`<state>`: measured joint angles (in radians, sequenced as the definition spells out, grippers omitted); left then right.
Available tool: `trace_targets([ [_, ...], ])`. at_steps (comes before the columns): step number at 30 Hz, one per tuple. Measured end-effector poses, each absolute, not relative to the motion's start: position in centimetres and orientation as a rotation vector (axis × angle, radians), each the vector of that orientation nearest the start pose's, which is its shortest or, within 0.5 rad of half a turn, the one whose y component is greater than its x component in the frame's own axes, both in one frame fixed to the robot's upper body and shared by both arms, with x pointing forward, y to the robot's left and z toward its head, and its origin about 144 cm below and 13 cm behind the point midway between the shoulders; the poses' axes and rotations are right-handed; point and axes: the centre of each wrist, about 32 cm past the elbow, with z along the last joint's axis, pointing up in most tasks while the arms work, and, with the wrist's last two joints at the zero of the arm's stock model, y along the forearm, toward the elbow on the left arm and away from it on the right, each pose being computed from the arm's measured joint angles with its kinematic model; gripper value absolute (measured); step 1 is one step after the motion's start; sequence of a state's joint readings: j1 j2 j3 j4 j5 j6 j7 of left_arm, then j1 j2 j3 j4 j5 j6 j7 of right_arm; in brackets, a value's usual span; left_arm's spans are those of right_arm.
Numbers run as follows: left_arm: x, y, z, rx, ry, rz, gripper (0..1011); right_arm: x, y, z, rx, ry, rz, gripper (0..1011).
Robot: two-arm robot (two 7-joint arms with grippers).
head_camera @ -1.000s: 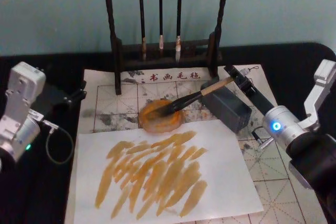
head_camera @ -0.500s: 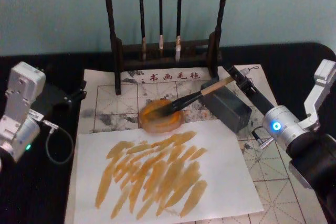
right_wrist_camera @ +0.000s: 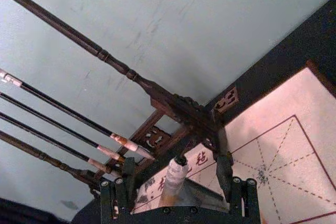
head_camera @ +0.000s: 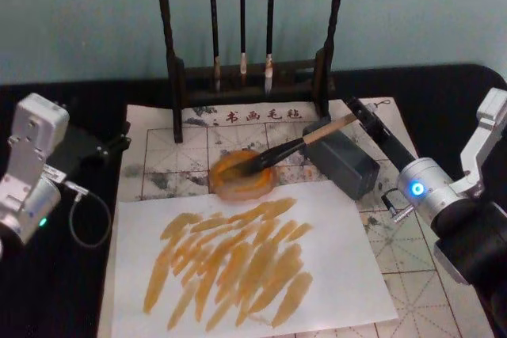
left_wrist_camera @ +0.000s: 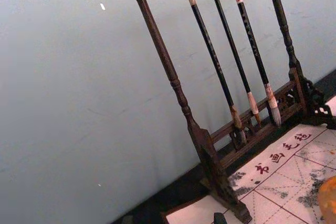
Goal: Pick up the brush from the inkstone, write on the paper, then place the brush back to its original position.
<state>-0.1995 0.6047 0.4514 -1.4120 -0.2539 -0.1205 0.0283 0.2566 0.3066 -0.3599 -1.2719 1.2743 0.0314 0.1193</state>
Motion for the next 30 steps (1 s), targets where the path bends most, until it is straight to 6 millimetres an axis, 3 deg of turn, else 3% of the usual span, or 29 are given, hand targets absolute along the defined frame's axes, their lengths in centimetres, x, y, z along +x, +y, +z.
trace_targets([
  [15, 48.9, 31.0, 114.0, 0.304, -0.285, 1.248, 1001, 51.5, -25.0, 112.5, 0.480, 0.723, -1.249, 1000],
  [30, 48.9, 31.0, 114.0, 0.304, -0.285, 1.248, 1001, 48.8, -27.2, 113.4, 0.357, 0.509, -1.287, 1000],
])
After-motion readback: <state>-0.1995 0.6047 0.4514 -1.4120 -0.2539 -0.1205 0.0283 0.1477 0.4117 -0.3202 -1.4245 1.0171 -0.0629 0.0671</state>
